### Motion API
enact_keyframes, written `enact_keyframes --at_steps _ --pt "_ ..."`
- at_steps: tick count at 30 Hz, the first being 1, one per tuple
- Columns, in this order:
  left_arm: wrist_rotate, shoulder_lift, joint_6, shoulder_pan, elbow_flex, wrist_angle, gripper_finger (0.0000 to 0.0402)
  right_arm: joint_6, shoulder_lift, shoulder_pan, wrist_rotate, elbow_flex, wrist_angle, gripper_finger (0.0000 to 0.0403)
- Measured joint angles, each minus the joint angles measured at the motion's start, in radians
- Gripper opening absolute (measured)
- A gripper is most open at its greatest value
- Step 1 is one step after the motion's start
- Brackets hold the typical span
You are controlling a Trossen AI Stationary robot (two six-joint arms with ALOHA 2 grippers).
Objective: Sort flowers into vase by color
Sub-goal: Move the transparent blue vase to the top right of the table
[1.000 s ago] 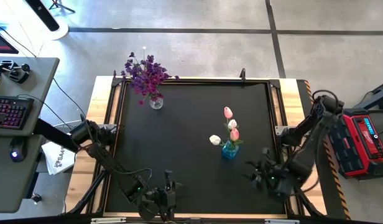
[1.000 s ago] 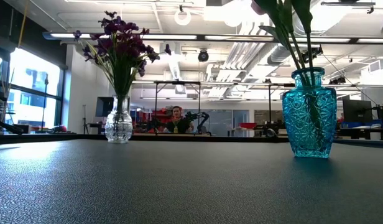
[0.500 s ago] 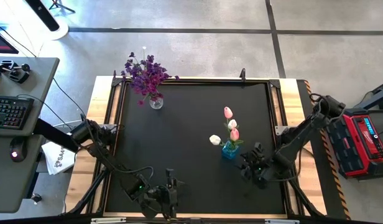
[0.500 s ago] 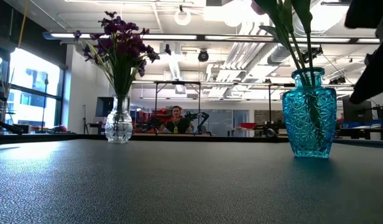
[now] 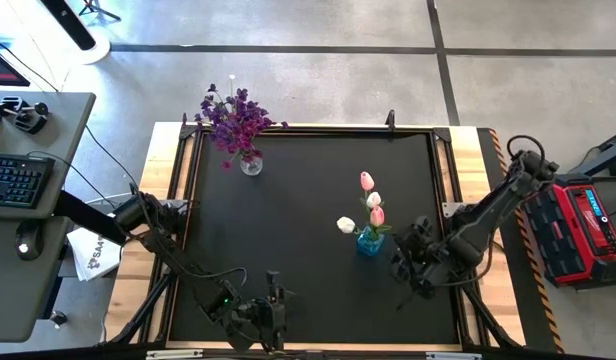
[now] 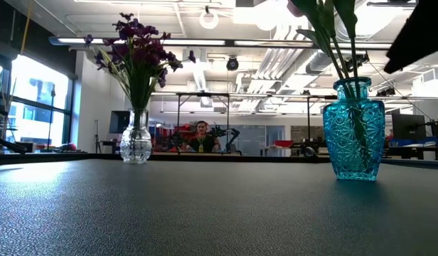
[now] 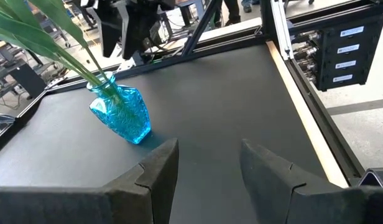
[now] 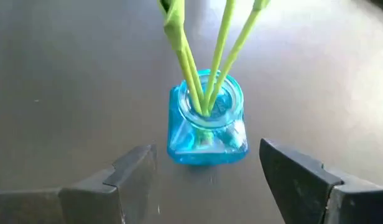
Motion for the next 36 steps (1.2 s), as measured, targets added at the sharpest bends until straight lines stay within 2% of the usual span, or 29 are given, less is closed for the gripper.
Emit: enact_keyframes --at_steps 5,9,15,19,24,36 --pt "0.0 0.0 0.0 0.003 0.0 0.0 0.0156 -0.076 0.001 -0.011 0.038 -0.066 0.094 0.0269" --pt "0.007 0.0 -0.008 0.015 0.0 0.0 0.0156 -0.114 0.002 -0.03 0.032 -0.084 0.125 0.0294" --pt "0.113 0.0 -0.027 0.033 0.0 0.0 0.0156 -0.284 0.007 -0.061 0.03 -0.111 0.247 0.0347" --pt "0.132 0.0 -0.044 0.037 0.0 -0.001 0.0156 -0.271 0.015 -0.084 0.065 -0.126 0.26 0.0358" --pt "0.132 0.0 -0.044 0.037 0.0 0.0 0.0156 -0.269 0.037 -0.103 0.048 -0.126 0.273 0.0346" --pt "0.132 0.0 -0.043 0.037 0.0 0.0 0.0156 -0.279 0.083 -0.117 0.053 -0.126 0.299 0.0267"
